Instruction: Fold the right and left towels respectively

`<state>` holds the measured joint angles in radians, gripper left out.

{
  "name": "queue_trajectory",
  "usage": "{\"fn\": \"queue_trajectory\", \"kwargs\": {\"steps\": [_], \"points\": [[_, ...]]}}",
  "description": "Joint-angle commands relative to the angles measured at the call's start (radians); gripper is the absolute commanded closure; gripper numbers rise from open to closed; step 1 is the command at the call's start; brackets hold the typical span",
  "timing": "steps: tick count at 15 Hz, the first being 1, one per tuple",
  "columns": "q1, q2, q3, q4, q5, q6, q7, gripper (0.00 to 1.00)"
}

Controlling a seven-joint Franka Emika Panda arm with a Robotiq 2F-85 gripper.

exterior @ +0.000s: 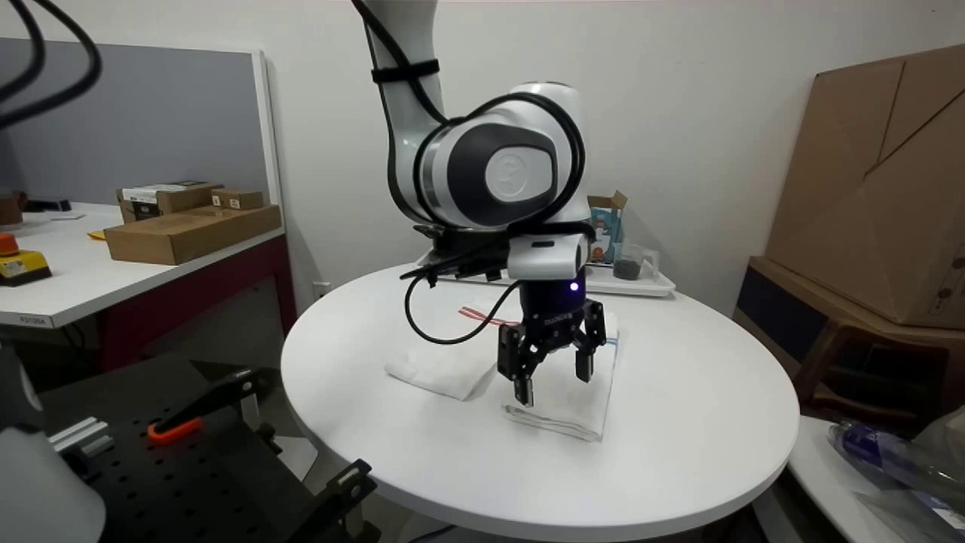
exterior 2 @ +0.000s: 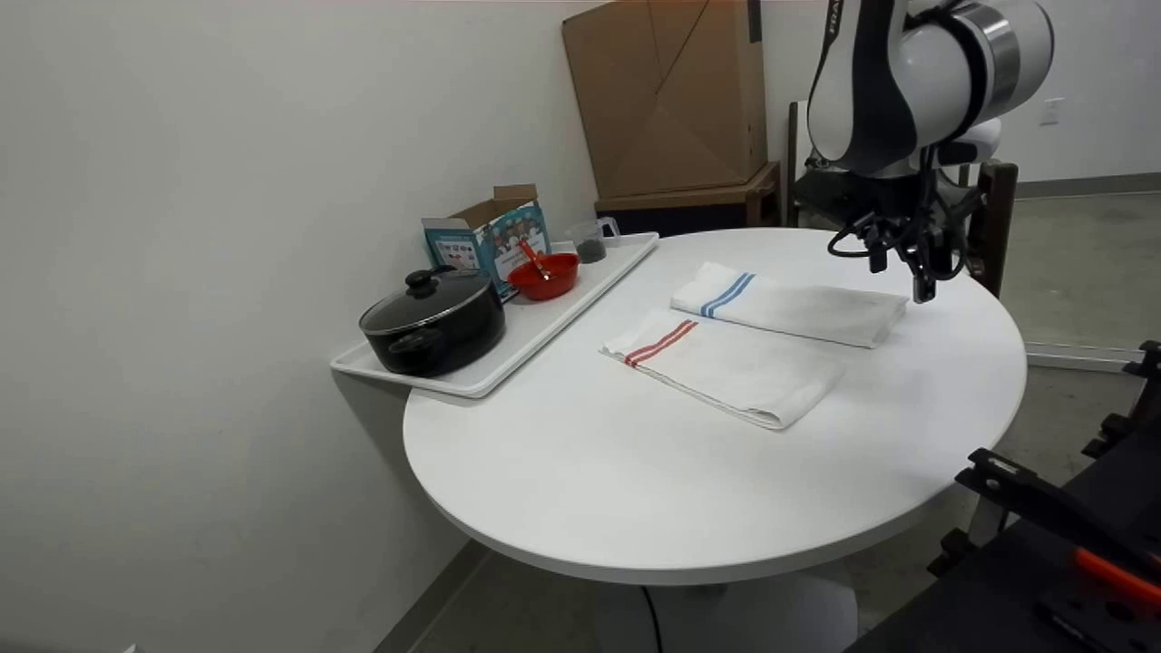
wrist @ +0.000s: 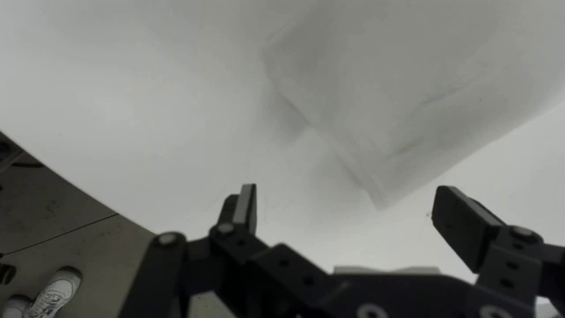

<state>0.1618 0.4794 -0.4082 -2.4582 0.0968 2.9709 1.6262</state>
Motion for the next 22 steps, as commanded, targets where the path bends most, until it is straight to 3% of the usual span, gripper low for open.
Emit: {"fn": "queue_trajectory", "kwargs": {"steps": [1,9,10,15,22], "points": [[0.023,0.082,-0.011,0.072,-0.024,-0.022,-0.023,0.00],[0.014,0.161,0.018,0.138,-0.018,-0.027,-0.099,0.02],[0.015,0.166,0.018,0.139,-0.017,-0.026,-0.107,0.13],[0.010,0.180,0.028,0.127,-0.010,-0.022,-0.152,0.28],[0.003,0.176,0.032,0.106,-0.002,-0.013,-0.185,0.86]]}}
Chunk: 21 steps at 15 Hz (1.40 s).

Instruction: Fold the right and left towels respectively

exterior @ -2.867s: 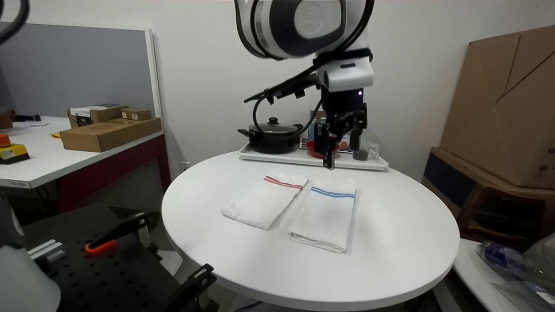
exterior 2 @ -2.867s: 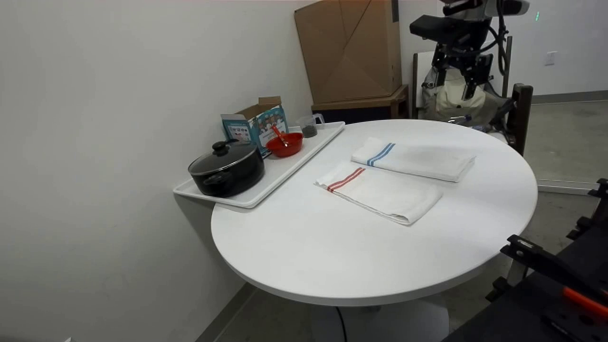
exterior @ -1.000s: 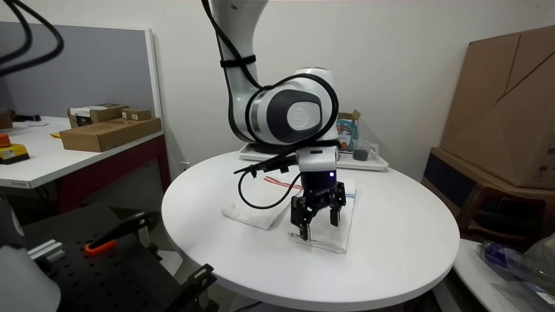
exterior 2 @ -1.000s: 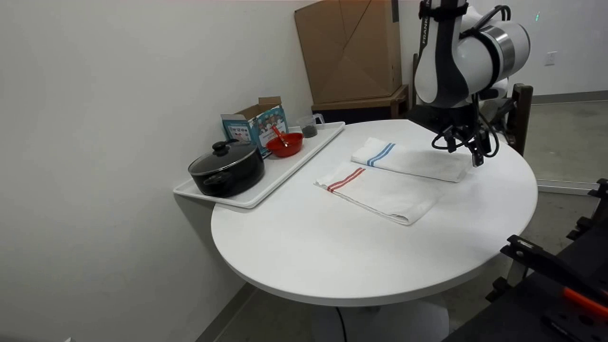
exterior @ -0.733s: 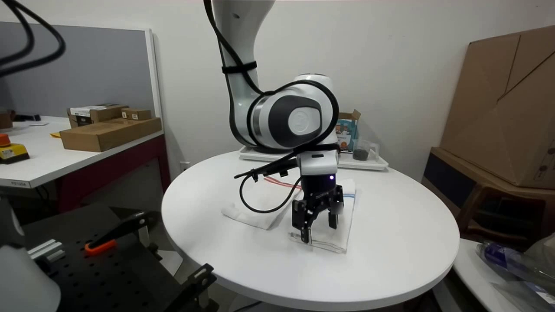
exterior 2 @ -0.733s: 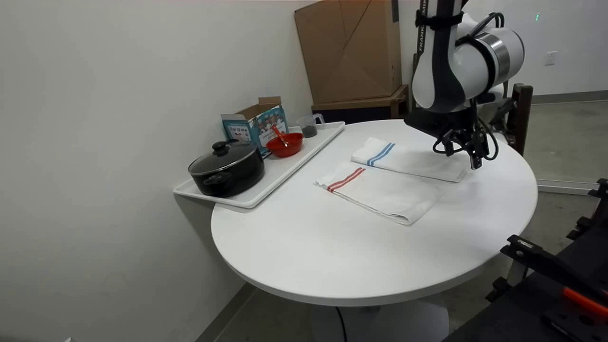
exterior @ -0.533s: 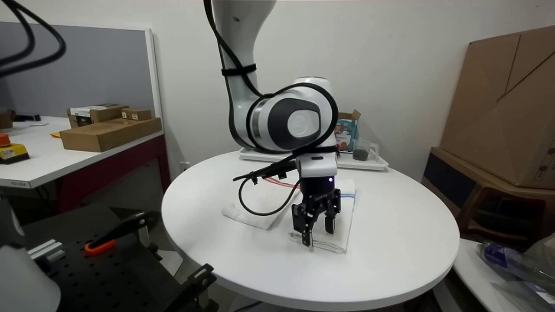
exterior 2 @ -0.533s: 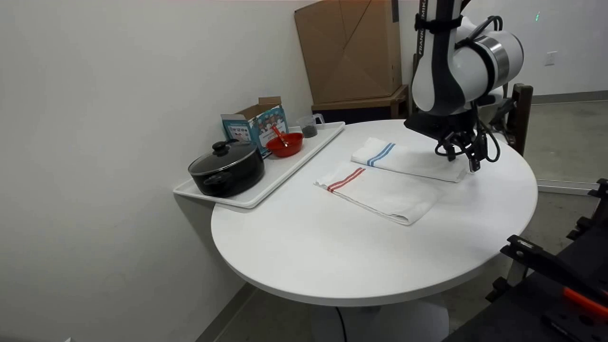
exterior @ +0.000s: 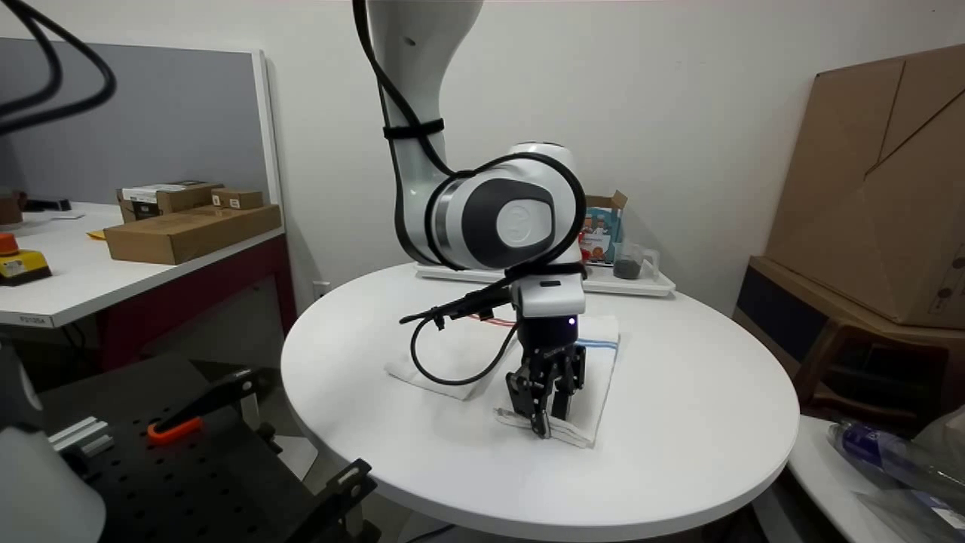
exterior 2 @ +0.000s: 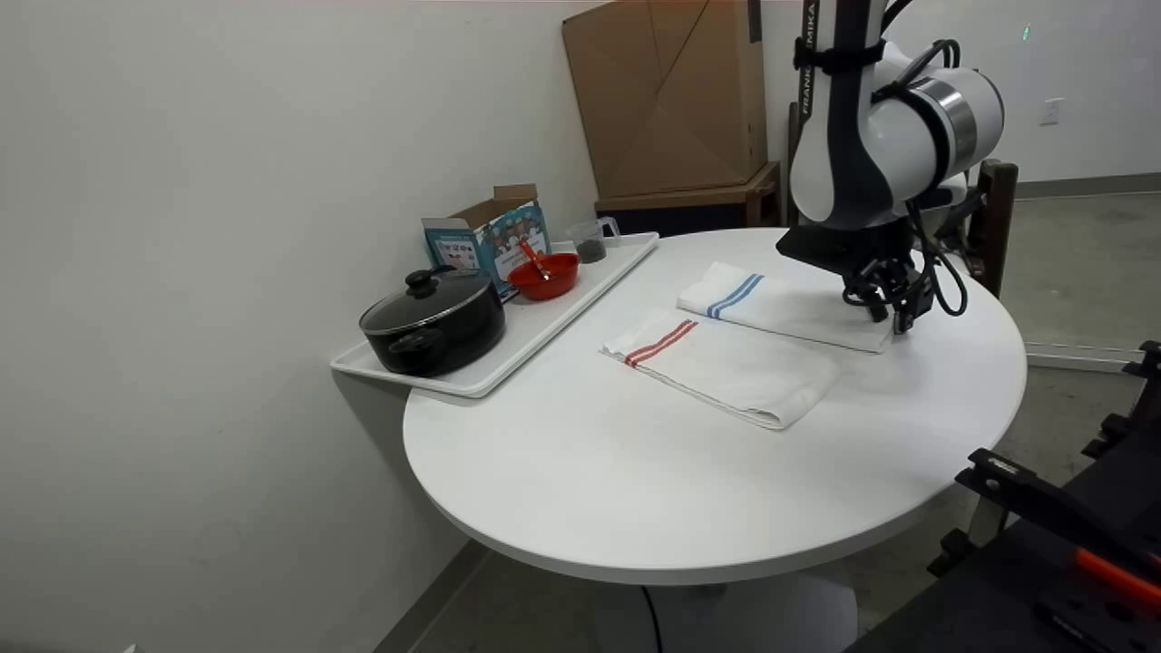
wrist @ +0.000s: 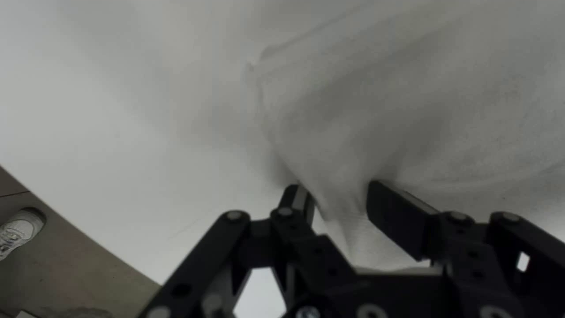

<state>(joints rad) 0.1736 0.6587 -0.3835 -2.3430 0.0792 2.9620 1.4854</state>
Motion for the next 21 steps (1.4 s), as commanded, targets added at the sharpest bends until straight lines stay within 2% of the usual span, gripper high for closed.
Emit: {"fn": "queue_trajectory", "kwargs": {"steps": [1,4,5,14,17,19,21], "points": [[-0.014,-0.014,0.013,-0.018,0.018,-0.006,-0.051,0.90],[-0.017,-0.057,0.020,-0.066,0.029,0.000,-0.069,0.95],[-0.016,-0.076,0.021,-0.094,0.031,0.004,-0.075,0.93],[-0.002,-0.338,-0.043,-0.326,0.017,-0.046,-0.064,0.92],[-0.004,-0.419,-0.070,-0.326,-0.010,-0.092,-0.036,0.92],[-0.005,-0.449,-0.078,-0.284,-0.045,-0.136,-0.006,0.92],[-0.032,-0.455,-0.041,-0.205,-0.057,-0.208,0.016,0.92]]}}
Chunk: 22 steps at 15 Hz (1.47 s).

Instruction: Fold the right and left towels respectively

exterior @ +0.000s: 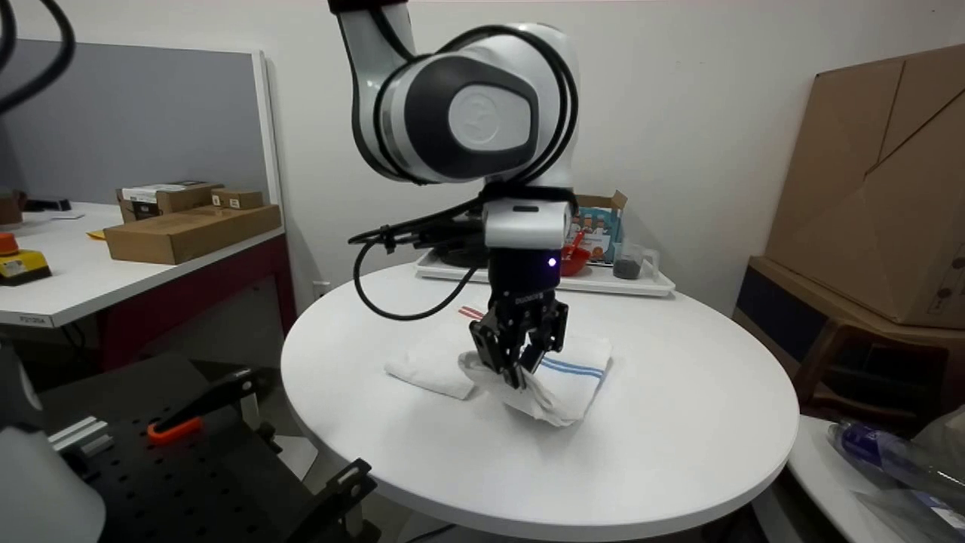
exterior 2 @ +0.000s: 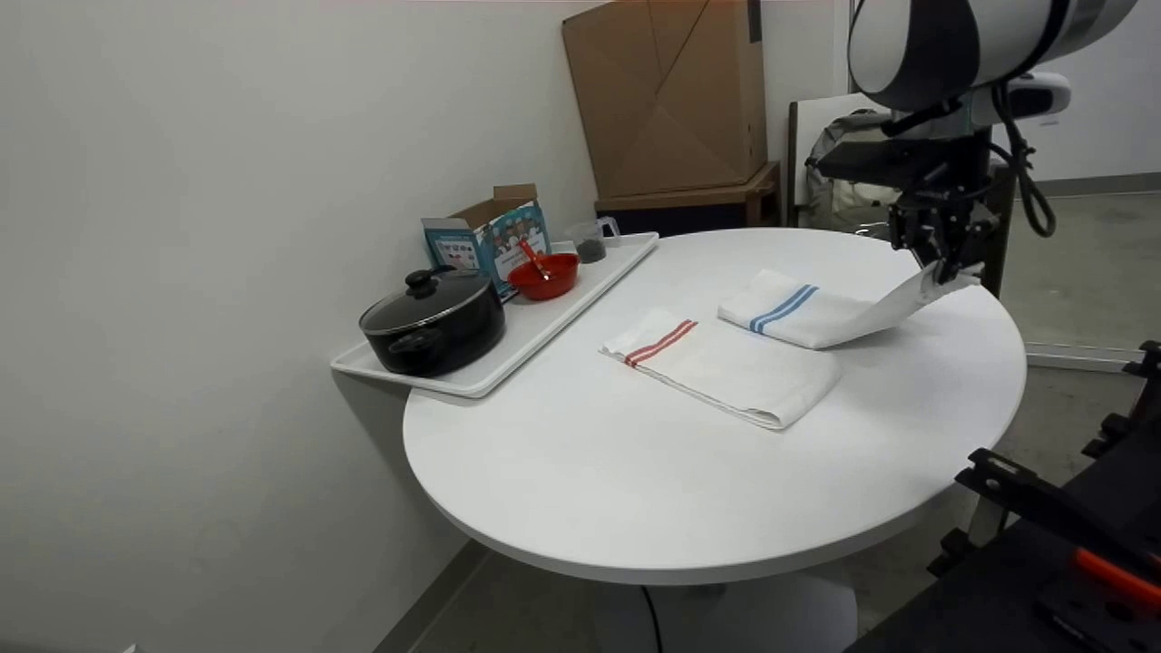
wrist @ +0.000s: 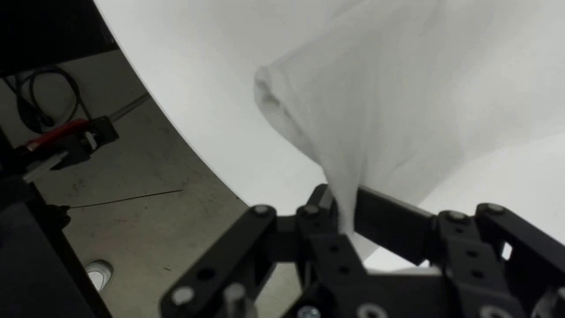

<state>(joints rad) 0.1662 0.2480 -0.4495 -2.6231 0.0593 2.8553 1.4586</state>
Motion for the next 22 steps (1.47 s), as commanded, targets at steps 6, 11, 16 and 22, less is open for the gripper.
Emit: {"fn": "queue_trajectory", "kwargs": {"steps": [6,11,16,22], "points": [[-0.086,0.056,0.178,0.395,-0.024,-0.298,0.077,0.92],[-0.097,0.194,0.228,0.583,-0.035,-0.386,0.110,0.92],[-0.103,0.338,0.207,0.715,-0.037,-0.437,0.173,0.92],[-0.108,0.469,0.187,0.863,-0.050,-0.500,0.230,0.92]]}}
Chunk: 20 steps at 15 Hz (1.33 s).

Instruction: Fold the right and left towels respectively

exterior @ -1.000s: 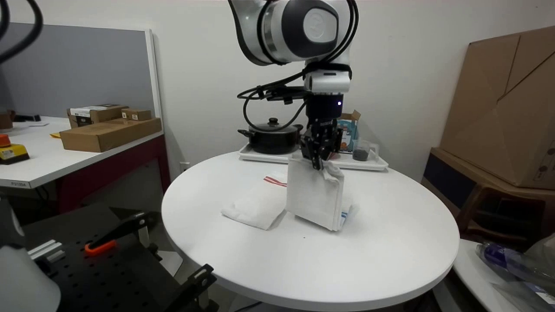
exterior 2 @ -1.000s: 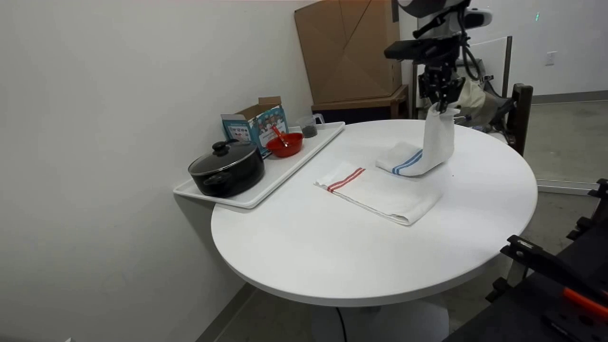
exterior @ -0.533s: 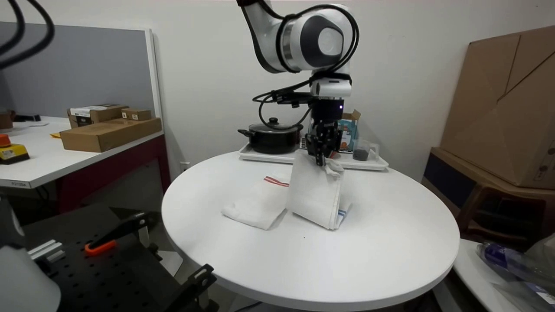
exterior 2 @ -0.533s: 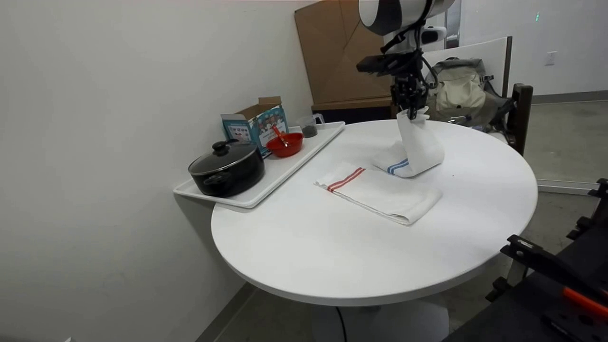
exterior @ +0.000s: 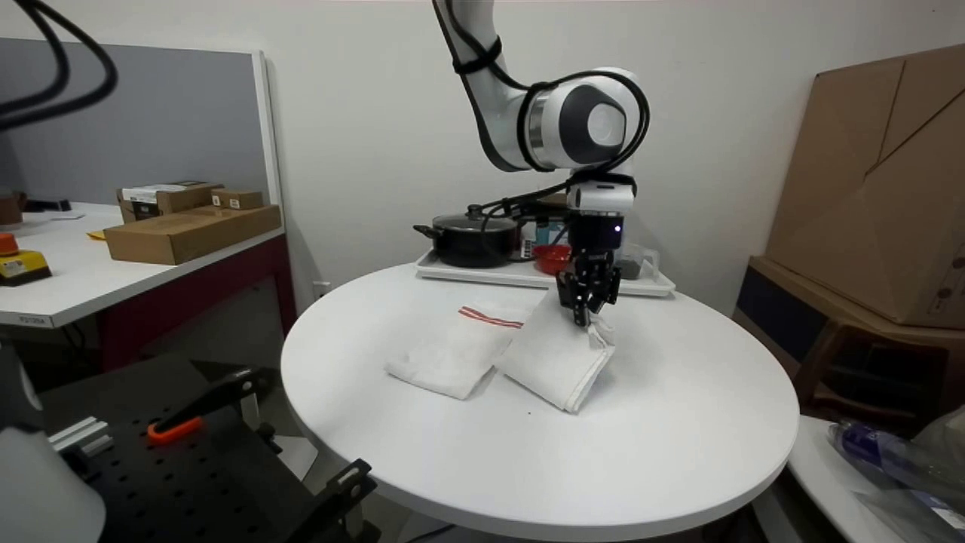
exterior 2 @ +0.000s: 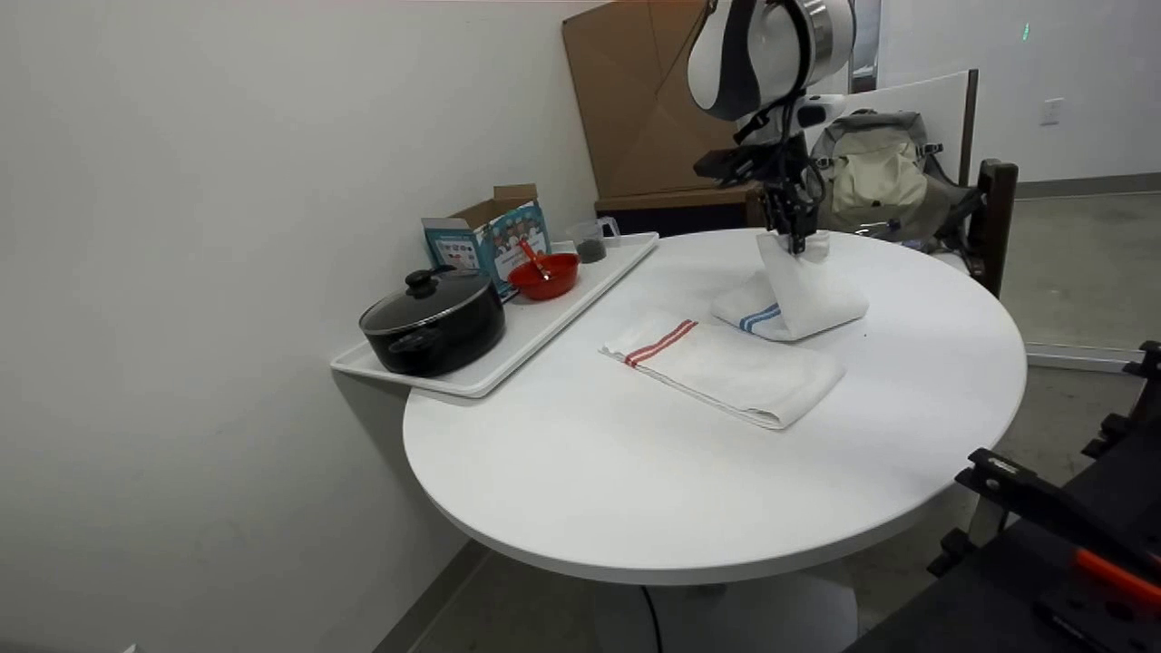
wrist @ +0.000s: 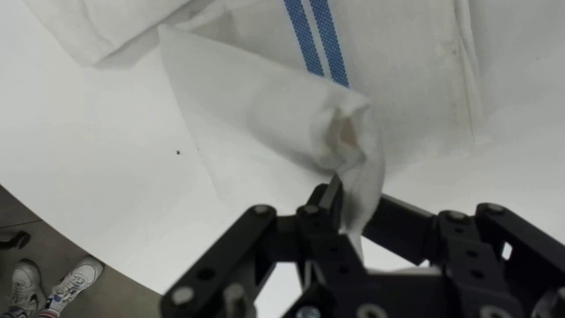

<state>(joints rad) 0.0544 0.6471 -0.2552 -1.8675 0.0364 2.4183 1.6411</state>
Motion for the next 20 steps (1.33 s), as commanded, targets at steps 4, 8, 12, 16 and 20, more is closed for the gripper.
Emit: {"fn": "queue_trajectory", "kwargs": {"steps": [4,8,12,16,20], "points": [[0.027,0.133,-0.006,0.206,-0.069,-0.101,0.048,0.92],[0.051,0.179,0.006,0.286,-0.104,-0.114,0.033,0.92],[0.069,0.212,0.010,0.343,-0.121,-0.119,0.028,0.60],[0.078,0.222,0.010,0.365,-0.138,-0.104,0.020,0.32],[0.083,0.165,0.021,0.307,-0.126,-0.077,0.027,0.02]]}}
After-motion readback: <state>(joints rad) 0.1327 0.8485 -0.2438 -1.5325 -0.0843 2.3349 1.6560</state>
